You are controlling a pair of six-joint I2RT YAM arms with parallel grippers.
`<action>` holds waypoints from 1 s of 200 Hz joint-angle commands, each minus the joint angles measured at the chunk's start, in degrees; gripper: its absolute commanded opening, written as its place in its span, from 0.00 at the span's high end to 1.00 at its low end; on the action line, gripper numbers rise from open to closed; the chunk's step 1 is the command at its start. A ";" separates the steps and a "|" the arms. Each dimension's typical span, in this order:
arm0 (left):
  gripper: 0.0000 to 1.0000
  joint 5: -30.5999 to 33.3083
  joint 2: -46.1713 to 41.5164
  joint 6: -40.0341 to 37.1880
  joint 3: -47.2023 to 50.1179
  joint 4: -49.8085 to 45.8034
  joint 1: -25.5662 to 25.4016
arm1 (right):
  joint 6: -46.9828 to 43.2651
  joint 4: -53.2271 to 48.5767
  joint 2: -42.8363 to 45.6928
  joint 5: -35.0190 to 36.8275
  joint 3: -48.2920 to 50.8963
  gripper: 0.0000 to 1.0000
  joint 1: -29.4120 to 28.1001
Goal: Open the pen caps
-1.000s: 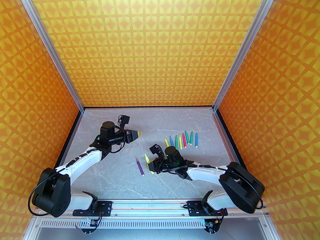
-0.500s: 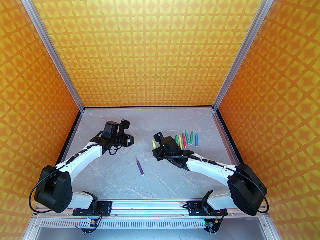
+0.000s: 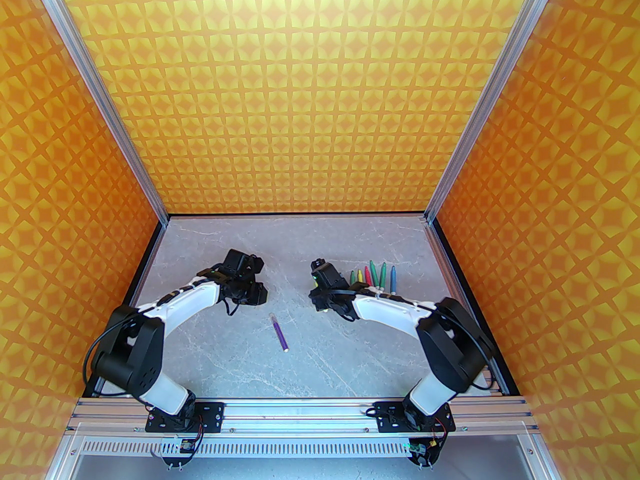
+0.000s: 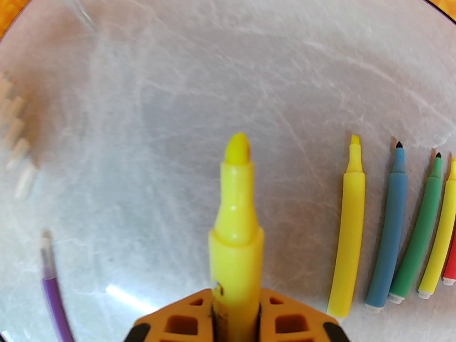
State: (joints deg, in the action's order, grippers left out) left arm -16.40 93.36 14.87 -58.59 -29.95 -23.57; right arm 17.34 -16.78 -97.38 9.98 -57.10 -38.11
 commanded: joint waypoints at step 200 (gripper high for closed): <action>0.84 9.41 14.74 -1.43 -10.76 -9.07 -5.54 | -1.61 -2.26 -9.29 5.96 -4.98 1.00 2.51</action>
State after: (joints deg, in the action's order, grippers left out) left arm -8.36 107.00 14.44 -67.75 -37.19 -28.58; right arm 17.02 -18.46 -105.06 13.41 -60.38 -35.86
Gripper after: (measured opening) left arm 0.168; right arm 0.173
